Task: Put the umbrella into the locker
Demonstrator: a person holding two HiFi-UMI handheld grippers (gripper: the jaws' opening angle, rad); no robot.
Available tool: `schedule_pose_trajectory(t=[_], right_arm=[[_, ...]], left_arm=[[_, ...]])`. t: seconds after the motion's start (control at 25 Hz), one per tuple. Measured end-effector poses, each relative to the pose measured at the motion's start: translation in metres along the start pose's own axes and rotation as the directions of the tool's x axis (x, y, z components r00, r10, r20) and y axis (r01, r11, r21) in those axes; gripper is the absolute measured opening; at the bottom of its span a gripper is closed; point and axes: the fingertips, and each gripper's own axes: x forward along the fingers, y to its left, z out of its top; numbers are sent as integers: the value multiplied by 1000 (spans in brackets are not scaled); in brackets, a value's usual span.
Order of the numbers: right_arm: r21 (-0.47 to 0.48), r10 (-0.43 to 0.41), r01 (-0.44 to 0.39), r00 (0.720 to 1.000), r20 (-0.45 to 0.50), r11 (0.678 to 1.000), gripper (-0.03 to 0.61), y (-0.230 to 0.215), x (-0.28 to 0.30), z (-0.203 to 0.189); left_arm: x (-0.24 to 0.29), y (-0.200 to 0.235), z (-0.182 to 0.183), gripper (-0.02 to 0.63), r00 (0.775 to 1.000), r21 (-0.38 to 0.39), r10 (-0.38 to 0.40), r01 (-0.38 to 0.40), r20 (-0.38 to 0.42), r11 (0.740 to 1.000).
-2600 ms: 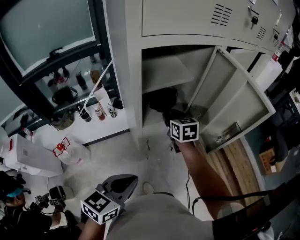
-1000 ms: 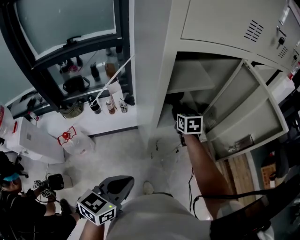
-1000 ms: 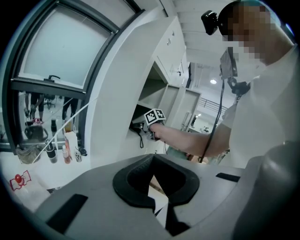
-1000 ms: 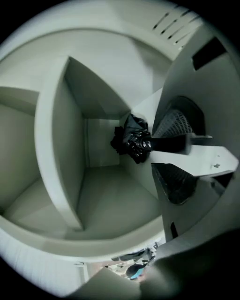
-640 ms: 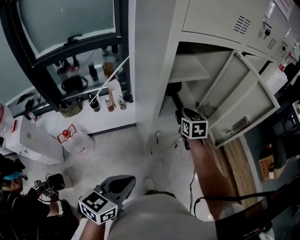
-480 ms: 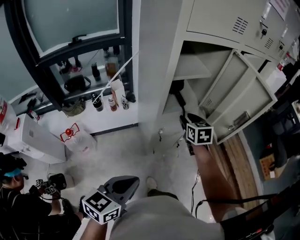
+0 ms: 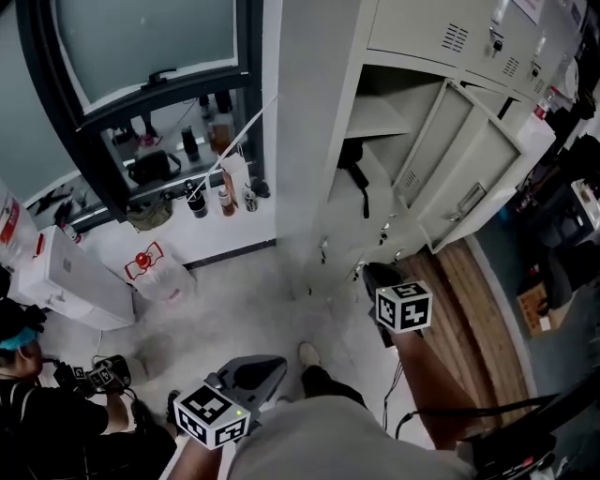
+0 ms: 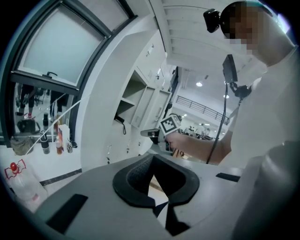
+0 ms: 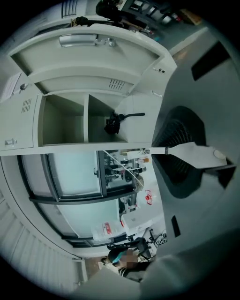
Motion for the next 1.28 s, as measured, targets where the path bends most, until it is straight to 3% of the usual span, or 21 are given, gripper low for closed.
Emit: schedule_pose_trajectory(t=[0.32,0.44,0.56,0.88,1.28], right_arm=[[78,88,-86,996,-19,993,37,57,-52,-63],[26,103,-103,994,-28,994,35,74,-71,-76],[-33,132,-132,991,-27,991,34,97,-91,-80],[-74,218,-217,976,-6,973,29,148,-121,-88],[-113,258,-253,966,32,961,25,171,-136,-76]], left_arm=[[-16,-29,-25,9,1000,10,-28,28,-7,1000],[-21,-38,-33,9,999,17,-34,35,-8,999],[-25,-47,-41,9,999,16,-32,32,-8,999],[-35,-63,-51,9,999,30,-40,40,-16,999],[-41,-68,-54,9,999,39,-44,45,-21,998]])
